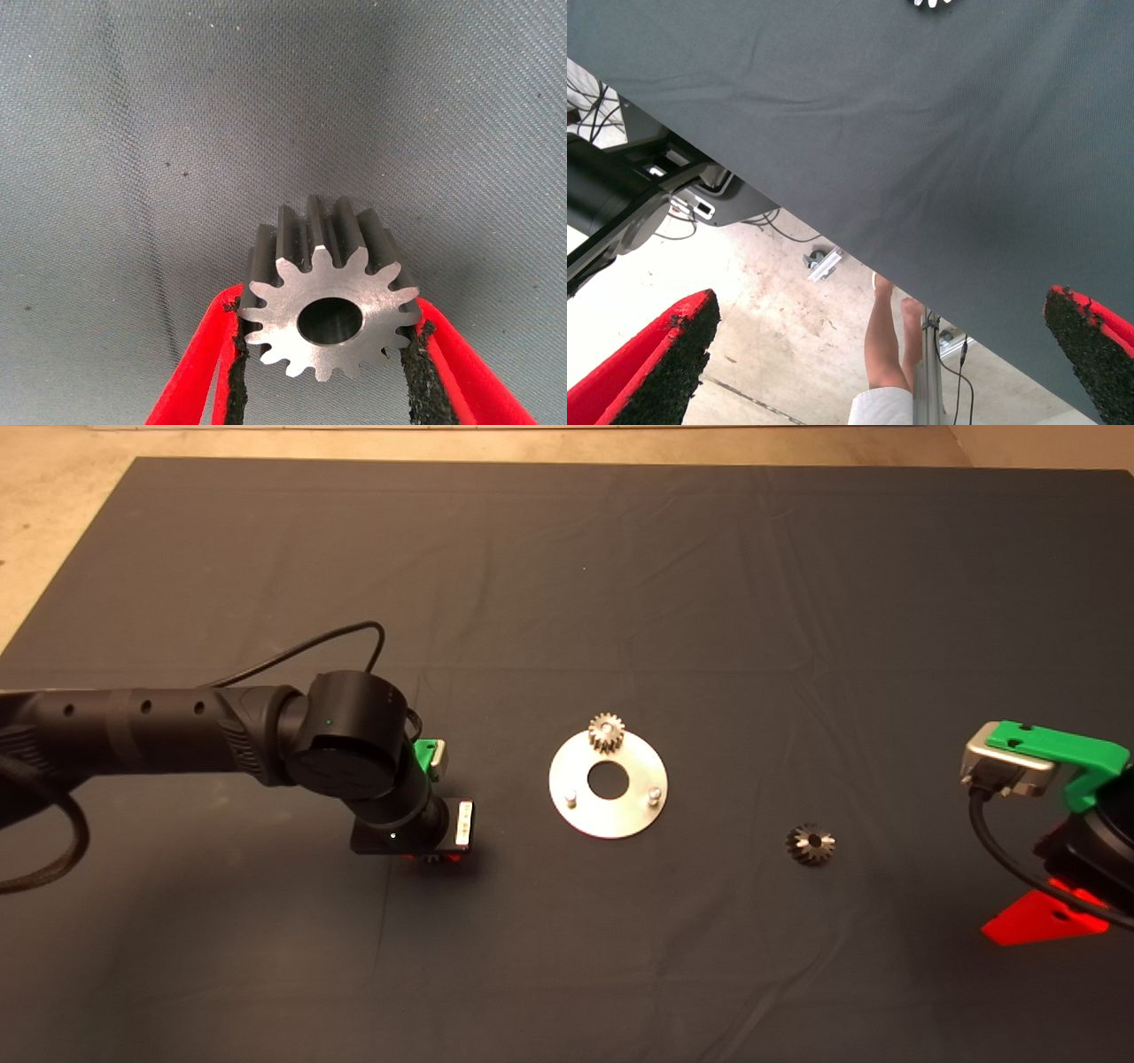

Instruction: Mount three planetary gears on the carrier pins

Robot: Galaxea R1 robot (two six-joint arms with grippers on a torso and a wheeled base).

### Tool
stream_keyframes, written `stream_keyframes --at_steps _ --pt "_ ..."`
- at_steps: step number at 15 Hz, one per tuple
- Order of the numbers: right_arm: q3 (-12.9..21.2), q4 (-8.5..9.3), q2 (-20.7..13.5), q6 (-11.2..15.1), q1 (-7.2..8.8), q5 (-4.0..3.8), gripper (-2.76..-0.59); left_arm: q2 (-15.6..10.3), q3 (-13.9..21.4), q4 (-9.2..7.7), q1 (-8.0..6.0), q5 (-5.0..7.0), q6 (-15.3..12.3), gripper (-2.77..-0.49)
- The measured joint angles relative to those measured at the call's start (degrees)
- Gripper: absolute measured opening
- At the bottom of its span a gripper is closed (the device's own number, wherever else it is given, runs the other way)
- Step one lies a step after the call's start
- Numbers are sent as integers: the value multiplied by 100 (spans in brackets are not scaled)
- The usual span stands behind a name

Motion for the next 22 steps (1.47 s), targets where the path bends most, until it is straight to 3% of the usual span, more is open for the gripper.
stream_keyframes --at_steps 11,16,22 --pt "7 2 0 2 0 -2 -63 2 -91 -23 7 -27 -2 -226" --pt "11 3 -9 2 0 0 -63 21 -217 -39 11 -62 -55 -209" --pt "11 5 -11 2 0 0 -63 18 -222 -26 11 -66 -66 -210"
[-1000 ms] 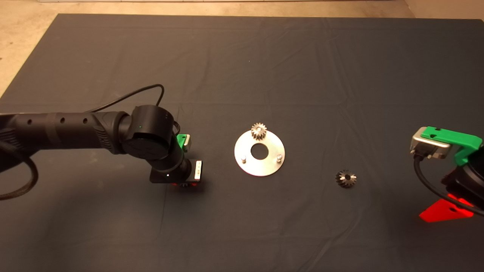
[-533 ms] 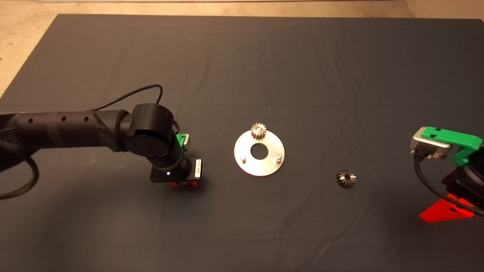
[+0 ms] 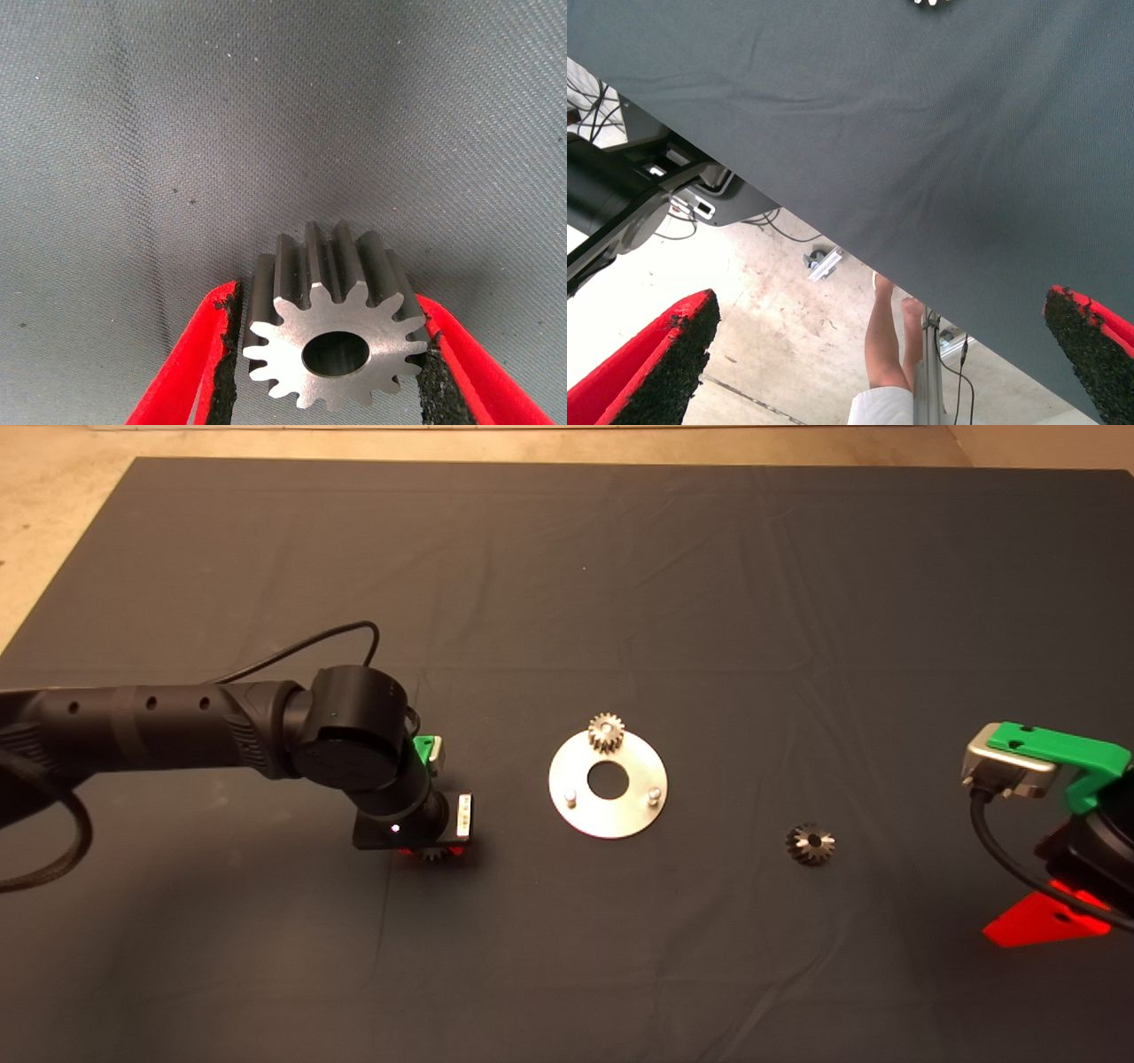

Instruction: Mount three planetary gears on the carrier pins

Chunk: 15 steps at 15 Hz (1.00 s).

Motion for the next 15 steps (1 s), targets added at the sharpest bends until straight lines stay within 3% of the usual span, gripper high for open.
stream_keyframes --at_steps 12,15 --pt "7 0 -37 0 0 0 -63 -13 339 24 -31 30 -50 -230" --pt "35 2 -50 0 18 0 -63 53 475 9 -393 35 -97 -230"
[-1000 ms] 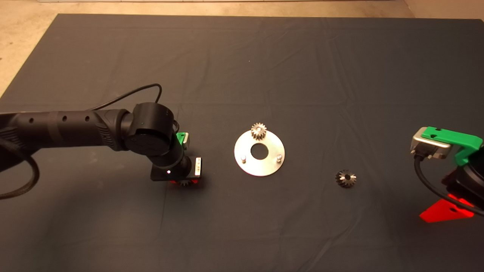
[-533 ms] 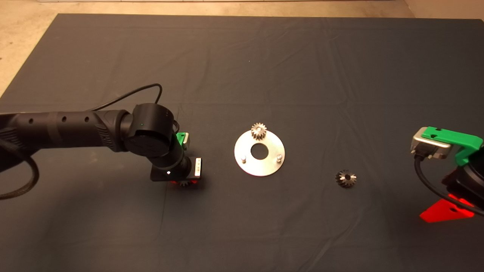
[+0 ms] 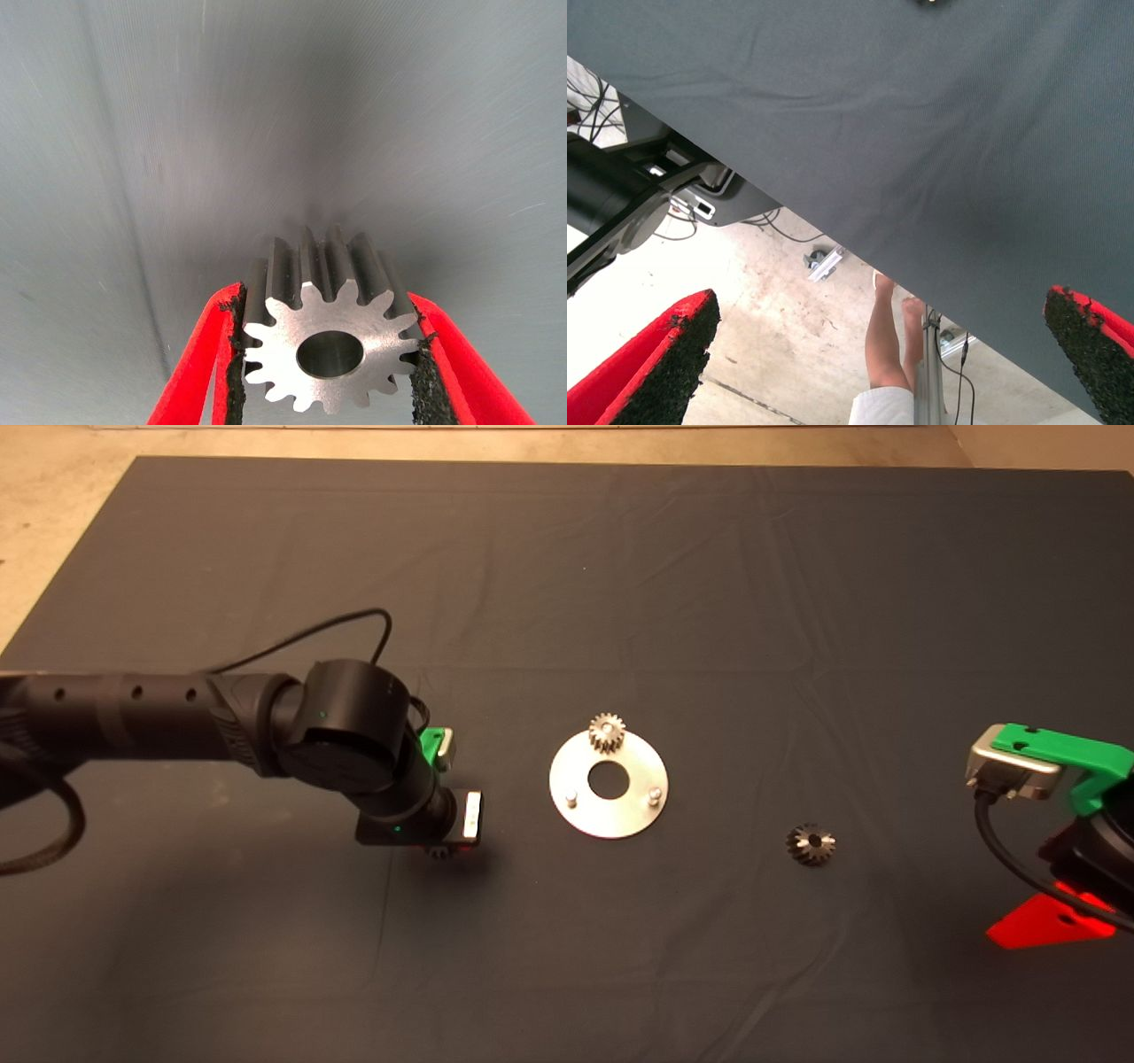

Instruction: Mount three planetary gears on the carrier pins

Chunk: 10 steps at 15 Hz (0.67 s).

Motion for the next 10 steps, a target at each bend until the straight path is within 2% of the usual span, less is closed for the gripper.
stream_keyframes --at_steps 2,4,6,8,10 --pt "22 0 -16 0 -5 -1 -63 73 10 -20 -113 4 -15 -230" --pt "28 2 -16 -2 -2 2 -63 252 10 -69 -123 20 -27 -230" --pt "35 2 -13 0 -2 5 -63 600 -112 -177 -216 56 -34 -230" --pt "39 2 -16 -1 -2 0 -63 1049 -398 -218 -313 28 -27 -230" --pt "39 2 -33 0 -2 -6 -63 1288 -578 -267 -378 -39 11 -230"
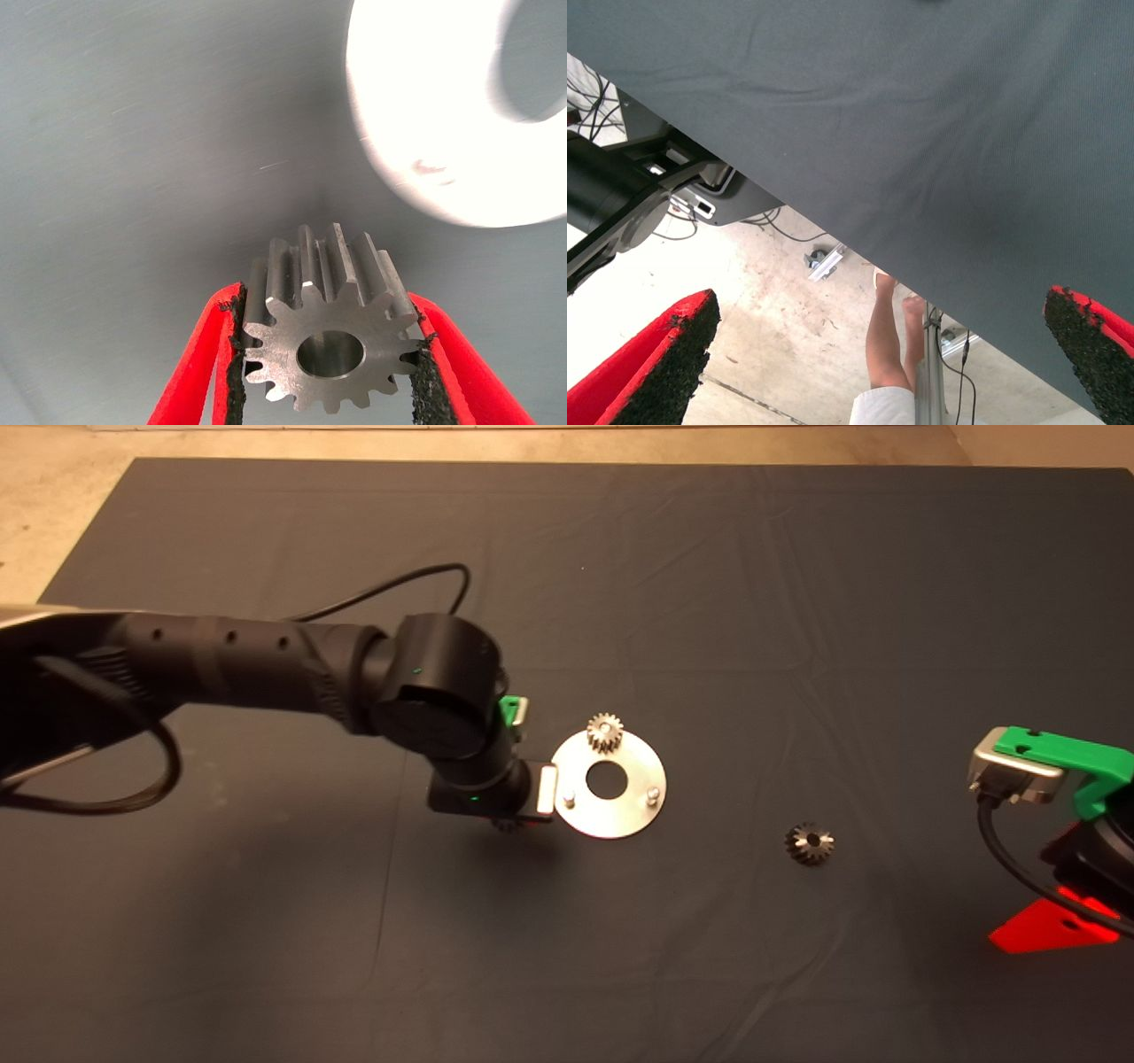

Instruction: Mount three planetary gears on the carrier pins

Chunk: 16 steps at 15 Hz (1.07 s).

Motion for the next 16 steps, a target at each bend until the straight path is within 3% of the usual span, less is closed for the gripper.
stream_keyframes --at_steps 3,9,16 --pt "11 0 3 -2 0 9 -63 126 -410 -213 -44 105 229 -230" --pt "11 4 3 0 0 9 -63 609 -913 -467 -140 63 480 -231" --pt "11 2 0 -2 0 6 -63 930 -1322 -502 -138 56 560 -231"
